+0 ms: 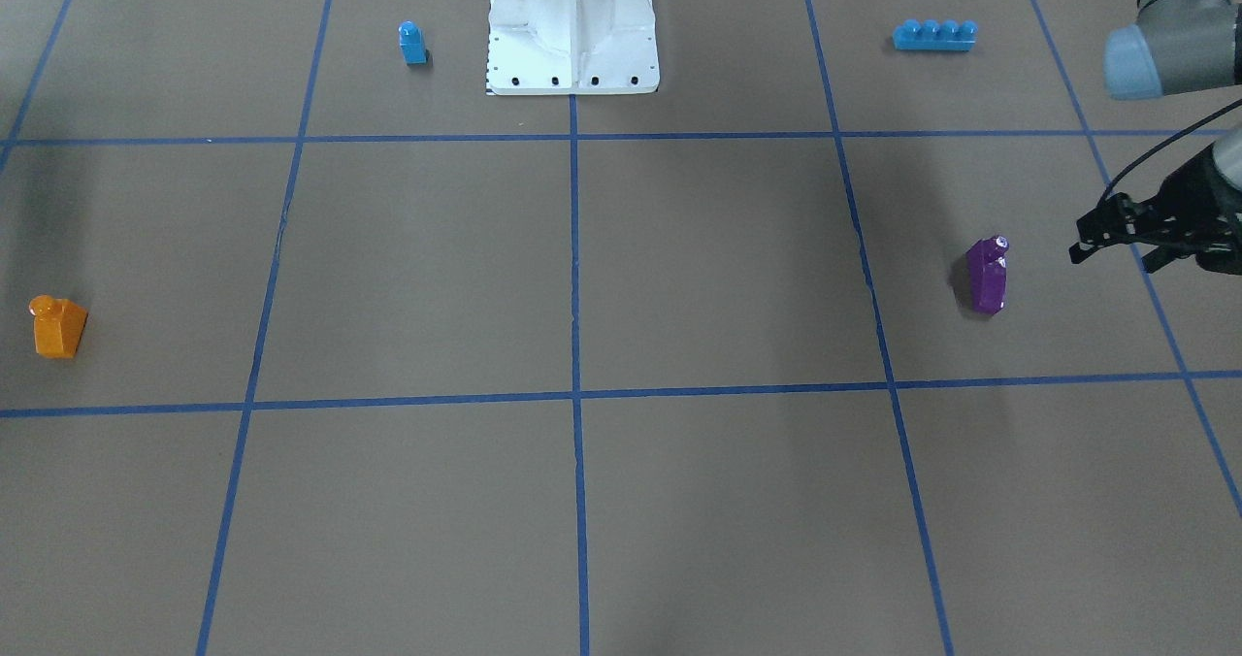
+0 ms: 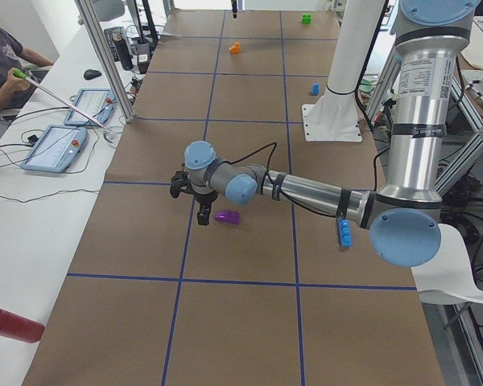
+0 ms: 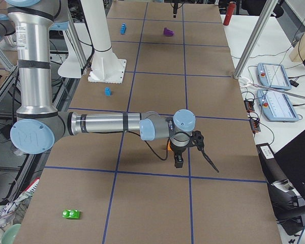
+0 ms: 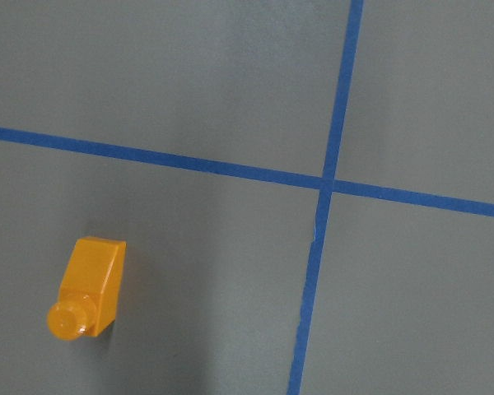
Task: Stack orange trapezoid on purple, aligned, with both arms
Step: 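Lower the left gripper onto the purple trapezoid block and grasp it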
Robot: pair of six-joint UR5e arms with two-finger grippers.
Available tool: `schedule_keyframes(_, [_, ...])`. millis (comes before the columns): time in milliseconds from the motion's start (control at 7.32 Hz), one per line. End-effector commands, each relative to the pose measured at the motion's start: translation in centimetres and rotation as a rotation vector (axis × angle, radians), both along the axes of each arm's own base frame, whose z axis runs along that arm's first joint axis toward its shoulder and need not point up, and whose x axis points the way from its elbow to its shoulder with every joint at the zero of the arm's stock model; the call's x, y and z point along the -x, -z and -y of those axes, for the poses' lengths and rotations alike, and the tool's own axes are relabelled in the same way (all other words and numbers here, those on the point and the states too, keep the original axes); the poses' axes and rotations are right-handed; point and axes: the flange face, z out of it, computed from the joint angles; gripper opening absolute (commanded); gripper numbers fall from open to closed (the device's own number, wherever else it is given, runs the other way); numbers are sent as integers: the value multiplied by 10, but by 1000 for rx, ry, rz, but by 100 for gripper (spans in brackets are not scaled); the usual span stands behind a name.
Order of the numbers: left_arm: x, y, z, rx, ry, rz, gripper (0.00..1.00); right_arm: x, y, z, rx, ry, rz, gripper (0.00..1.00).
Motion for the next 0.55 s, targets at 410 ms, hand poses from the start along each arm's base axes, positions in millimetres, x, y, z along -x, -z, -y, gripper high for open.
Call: schedule_keyframes(410, [-91, -31, -45, -5, -149, 87, 100, 9, -5, -9, -68, 18, 11, 100])
